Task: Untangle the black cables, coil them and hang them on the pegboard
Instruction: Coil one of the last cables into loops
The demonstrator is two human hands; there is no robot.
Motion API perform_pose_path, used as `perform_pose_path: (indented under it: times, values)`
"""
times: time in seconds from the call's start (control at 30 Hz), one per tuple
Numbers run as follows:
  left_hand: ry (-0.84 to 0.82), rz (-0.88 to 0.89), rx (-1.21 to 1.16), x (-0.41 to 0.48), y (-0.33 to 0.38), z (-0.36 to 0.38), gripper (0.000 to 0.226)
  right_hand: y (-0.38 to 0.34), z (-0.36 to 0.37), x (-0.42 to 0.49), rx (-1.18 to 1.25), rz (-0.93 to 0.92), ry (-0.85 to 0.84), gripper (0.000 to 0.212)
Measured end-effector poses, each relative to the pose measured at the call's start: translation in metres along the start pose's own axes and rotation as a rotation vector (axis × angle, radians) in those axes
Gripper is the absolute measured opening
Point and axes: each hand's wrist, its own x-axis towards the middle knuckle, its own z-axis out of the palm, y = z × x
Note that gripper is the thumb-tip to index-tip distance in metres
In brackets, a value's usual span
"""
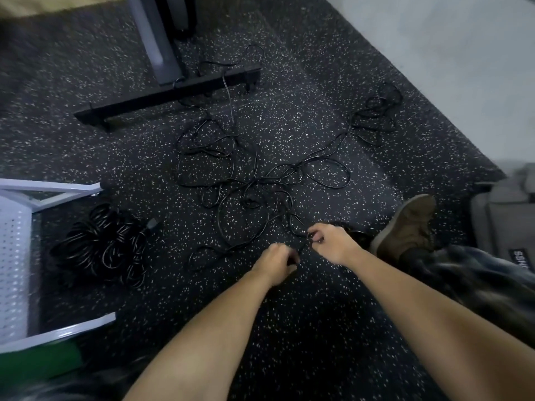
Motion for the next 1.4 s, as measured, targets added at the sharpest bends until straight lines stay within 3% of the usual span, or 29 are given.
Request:
perform_pose_path:
  times: [0.07, 0.17, 0.33, 0.5, 0.57, 0.67, 0.77, 0.8, 0.9, 1.2, 1.4]
  values:
    - [0.086, -0.023, -0.157, -0.004, 0.011, -0.009, 0.015, -0.003, 0.002, -0.006, 0.066, 0.073, 0.051, 0.041]
    - [0.18, -0.044, -0.335, -0.01, 0.03, -0.031, 0.026, -0.014, -0.001, -0.014, 0.149, 0.131, 0.143, 0.044]
    - [0.221, 0.007, -0.344, -0.025, 0.055, -0.071, 0.035, -0.042, -0.029, -0.024, 0.411, -0.003, 0.223, 0.029]
    - [0.248, 0.091, -0.38, -0.042, 0.077, -0.109, 0.045, -0.076, -0.069, -0.04, 0.281, -0.158, 0.199, 0.017]
    - [0.281, 0.105, -0.306, -0.051, 0.084, -0.134, 0.045, -0.094, -0.091, -0.055, 0.231, -0.201, 0.206, 0.015]
    - [0.432, 0.109, -0.004, -0.065, 0.089, -0.184, 0.041, -0.125, -0.133, -0.087, 0.144, -0.323, 0.186, 0.018]
    - [0.477, 0.198, 0.117, -0.08, 0.095, -0.231, 0.055, -0.159, -0.175, -0.125, 0.079, -0.48, 0.19, 0.018]
    - [0.457, 0.24, 0.084, -0.086, 0.099, -0.245, 0.051, -0.169, -0.187, -0.137, 0.069, -0.536, 0.193, 0.018]
    - [0.499, 0.312, 0.072, -0.104, 0.11, -0.275, 0.009, -0.186, -0.205, -0.168, 0.067, -0.65, 0.236, 0.018]
    - [0.593, 0.378, 0.024, -0.158, 0.104, -0.308, 0.007, -0.175, -0.204, -0.177, 0.082, -0.686, 0.57, 0.023]
    - [0.731, 0.498, -0.291, -0.187, 0.128, -0.32, 0.008, -0.177, -0.193, -0.18, 0.16, -0.682, 0.603, 0.04]
